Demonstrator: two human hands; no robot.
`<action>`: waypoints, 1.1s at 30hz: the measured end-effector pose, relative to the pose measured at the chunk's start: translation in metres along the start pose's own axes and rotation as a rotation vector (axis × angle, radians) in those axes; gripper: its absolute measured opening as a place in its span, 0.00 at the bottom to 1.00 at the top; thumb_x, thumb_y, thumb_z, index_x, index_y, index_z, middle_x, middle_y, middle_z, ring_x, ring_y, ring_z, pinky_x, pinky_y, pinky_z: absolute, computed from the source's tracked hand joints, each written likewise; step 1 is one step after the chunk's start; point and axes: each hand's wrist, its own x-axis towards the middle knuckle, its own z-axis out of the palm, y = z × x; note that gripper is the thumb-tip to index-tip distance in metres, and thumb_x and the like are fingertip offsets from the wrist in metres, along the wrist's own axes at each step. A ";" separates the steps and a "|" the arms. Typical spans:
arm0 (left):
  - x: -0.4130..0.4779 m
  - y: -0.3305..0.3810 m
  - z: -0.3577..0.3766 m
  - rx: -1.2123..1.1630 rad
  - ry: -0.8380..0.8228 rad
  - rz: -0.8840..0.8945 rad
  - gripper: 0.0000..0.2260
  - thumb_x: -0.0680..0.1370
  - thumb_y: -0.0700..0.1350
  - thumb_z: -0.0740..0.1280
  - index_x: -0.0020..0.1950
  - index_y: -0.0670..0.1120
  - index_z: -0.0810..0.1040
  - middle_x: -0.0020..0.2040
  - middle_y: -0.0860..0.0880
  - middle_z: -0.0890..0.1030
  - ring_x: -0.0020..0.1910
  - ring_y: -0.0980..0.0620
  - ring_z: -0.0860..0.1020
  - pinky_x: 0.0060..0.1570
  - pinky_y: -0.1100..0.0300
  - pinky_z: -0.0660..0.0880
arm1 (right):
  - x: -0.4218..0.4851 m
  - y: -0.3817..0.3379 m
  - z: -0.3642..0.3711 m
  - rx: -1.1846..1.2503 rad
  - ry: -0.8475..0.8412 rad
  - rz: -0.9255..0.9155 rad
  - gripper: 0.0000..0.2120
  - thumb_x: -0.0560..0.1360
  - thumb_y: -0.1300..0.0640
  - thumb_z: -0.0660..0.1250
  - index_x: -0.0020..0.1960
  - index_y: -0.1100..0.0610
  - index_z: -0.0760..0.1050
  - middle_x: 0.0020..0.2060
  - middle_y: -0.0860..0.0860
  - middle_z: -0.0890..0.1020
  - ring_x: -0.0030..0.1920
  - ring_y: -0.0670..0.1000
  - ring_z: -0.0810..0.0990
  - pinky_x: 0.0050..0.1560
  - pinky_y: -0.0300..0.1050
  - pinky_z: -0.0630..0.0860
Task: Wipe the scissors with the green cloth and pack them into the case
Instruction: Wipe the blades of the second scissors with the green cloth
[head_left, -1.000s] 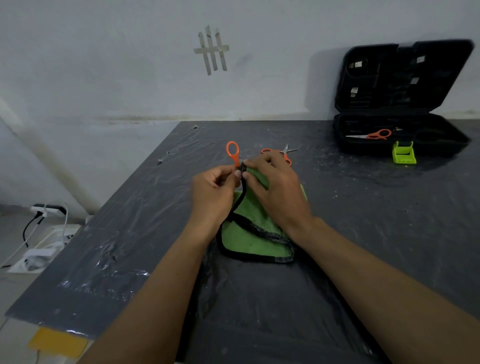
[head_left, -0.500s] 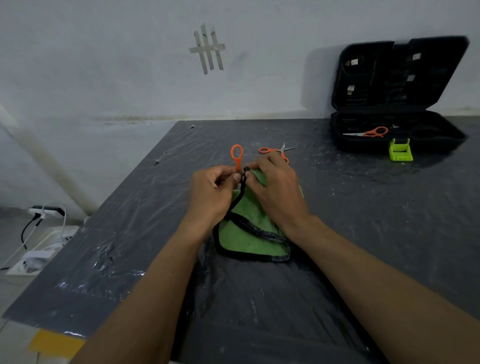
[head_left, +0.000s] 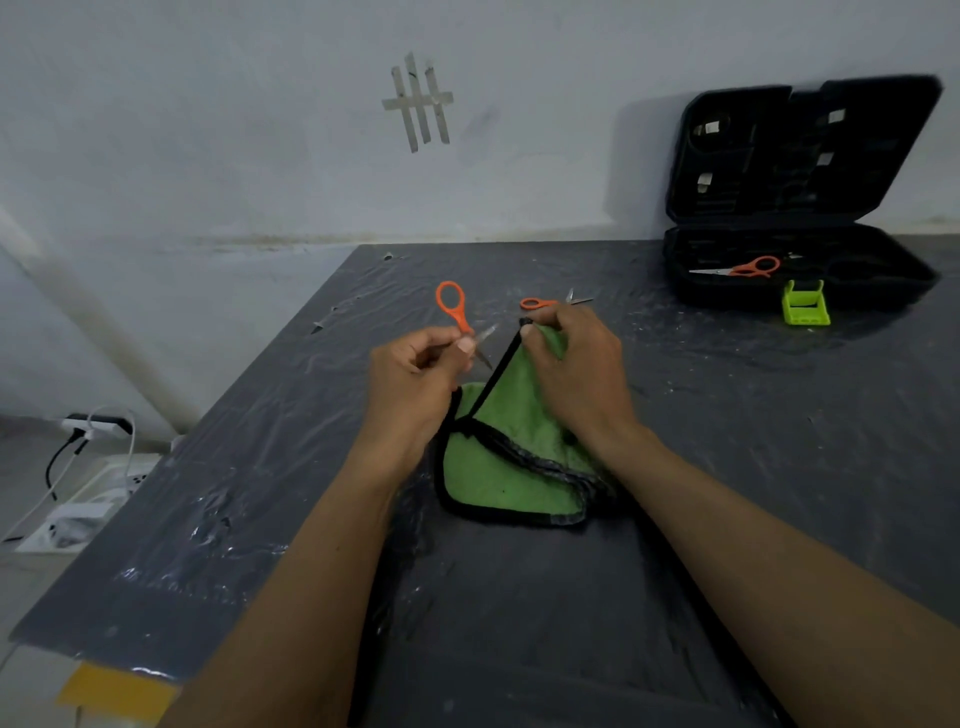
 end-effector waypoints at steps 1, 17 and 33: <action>0.001 -0.001 -0.001 -0.047 0.014 -0.025 0.04 0.75 0.38 0.69 0.46 0.46 0.81 0.37 0.51 0.82 0.34 0.62 0.80 0.35 0.69 0.75 | 0.001 -0.001 -0.002 0.080 -0.002 0.053 0.06 0.77 0.57 0.66 0.52 0.58 0.79 0.51 0.50 0.81 0.52 0.48 0.78 0.53 0.44 0.75; -0.005 -0.004 0.013 -0.107 0.031 0.040 0.05 0.77 0.40 0.67 0.46 0.48 0.80 0.43 0.51 0.83 0.40 0.60 0.80 0.37 0.68 0.75 | -0.006 -0.015 0.003 0.333 -0.118 0.020 0.02 0.78 0.59 0.66 0.48 0.56 0.78 0.42 0.42 0.80 0.45 0.39 0.78 0.48 0.31 0.72; -0.005 -0.008 0.018 -0.191 0.049 -0.011 0.04 0.77 0.39 0.67 0.47 0.46 0.80 0.42 0.52 0.82 0.41 0.57 0.79 0.41 0.65 0.76 | -0.008 -0.014 0.005 0.368 -0.127 0.068 0.07 0.75 0.58 0.69 0.53 0.55 0.78 0.47 0.43 0.81 0.48 0.38 0.79 0.51 0.30 0.73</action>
